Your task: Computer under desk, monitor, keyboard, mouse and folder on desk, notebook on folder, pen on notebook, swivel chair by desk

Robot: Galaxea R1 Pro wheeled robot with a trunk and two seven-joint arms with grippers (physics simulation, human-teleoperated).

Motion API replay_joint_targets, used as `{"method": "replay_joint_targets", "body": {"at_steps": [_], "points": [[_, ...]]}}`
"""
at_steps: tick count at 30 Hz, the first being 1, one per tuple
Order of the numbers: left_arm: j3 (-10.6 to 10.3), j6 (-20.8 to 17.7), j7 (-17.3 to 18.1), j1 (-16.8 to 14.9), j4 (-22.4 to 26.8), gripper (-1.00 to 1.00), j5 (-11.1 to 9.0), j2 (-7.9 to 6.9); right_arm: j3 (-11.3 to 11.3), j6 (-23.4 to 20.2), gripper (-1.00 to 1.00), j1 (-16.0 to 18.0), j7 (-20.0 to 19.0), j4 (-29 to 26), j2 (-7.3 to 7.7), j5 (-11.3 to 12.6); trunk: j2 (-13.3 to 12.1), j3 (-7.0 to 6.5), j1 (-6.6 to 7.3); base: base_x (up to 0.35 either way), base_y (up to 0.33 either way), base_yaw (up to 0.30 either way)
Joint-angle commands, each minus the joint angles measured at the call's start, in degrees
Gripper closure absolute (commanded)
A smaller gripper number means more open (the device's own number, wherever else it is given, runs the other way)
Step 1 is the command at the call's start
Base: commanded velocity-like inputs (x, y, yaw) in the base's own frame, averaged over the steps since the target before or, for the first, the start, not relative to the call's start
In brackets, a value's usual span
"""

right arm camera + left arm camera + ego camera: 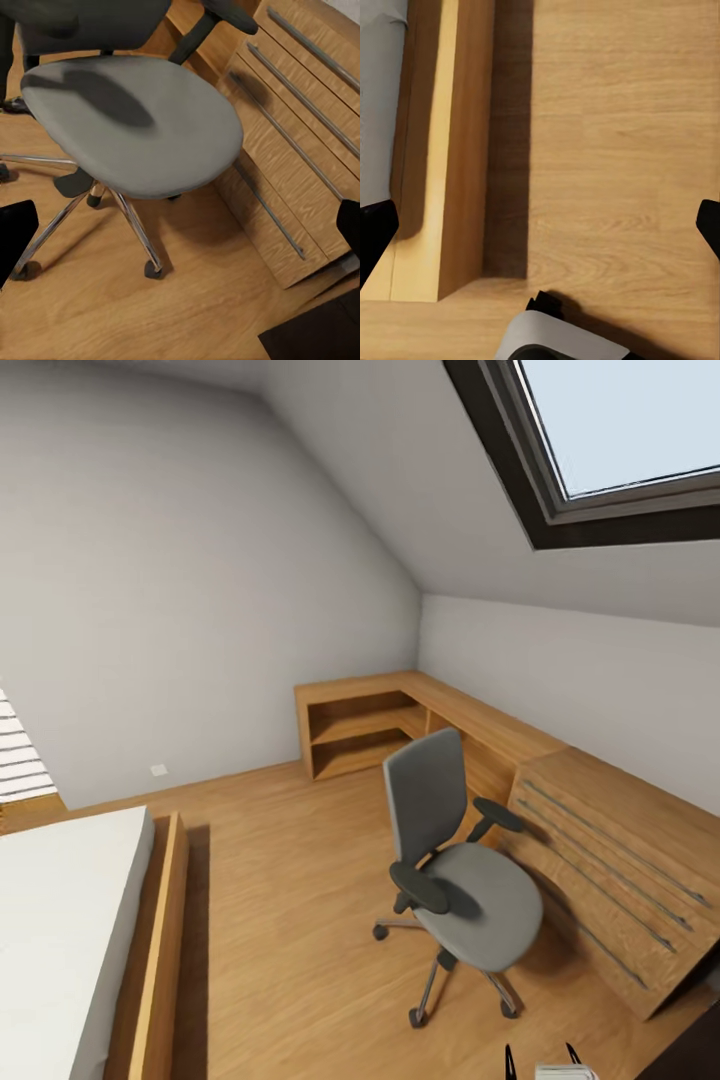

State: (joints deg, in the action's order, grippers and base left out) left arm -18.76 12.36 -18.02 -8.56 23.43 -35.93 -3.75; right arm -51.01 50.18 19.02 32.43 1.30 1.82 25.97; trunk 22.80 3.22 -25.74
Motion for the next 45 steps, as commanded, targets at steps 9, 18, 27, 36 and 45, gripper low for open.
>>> {"method": "replay_joint_targets", "body": {"at_steps": [9,18,27,36,45], "points": [[-0.58,0.06,-0.35,-0.06,0.03,-1.00,-0.46,-0.03,-0.50,0.10,-1.00,0.05,0.26,0.10,0.02,0.22,0.12,-0.62,-0.04,0.051,-0.124,0.123],[-0.66,-0.05,-0.35,-0.06,-0.11,-1.00,-0.46,-0.03,-0.50,0.10,-1.00,0.05,0.26,0.10,0.03,0.22,0.12,-1.37,-0.04,0.161,-0.283,0.119],[-0.75,0.12,-0.35,-0.06,-0.71,-1.00,-0.46,-0.03,-0.56,0.10,-1.00,0.05,0.20,0.10,0.03,0.22,0.12,-2.12,-0.04,0.131,-0.192,0.119],[-0.75,0.23,-0.35,-0.06,-0.75,-1.00,-0.46,-0.04,-0.56,0.10,-1.00,0.05,0.17,0.10,0.03,0.22,0.12,-2.87,-0.04,0.013,-0.017,0.119],[-0.74,0.21,-0.35,-0.06,-0.76,-1.00,-0.46,-0.10,-0.54,0.10,-1.00,0.05,0.17,0.10,0.03,0.22,0.12,-3.62,-0.04,0.122,0.019,0.129]]}}
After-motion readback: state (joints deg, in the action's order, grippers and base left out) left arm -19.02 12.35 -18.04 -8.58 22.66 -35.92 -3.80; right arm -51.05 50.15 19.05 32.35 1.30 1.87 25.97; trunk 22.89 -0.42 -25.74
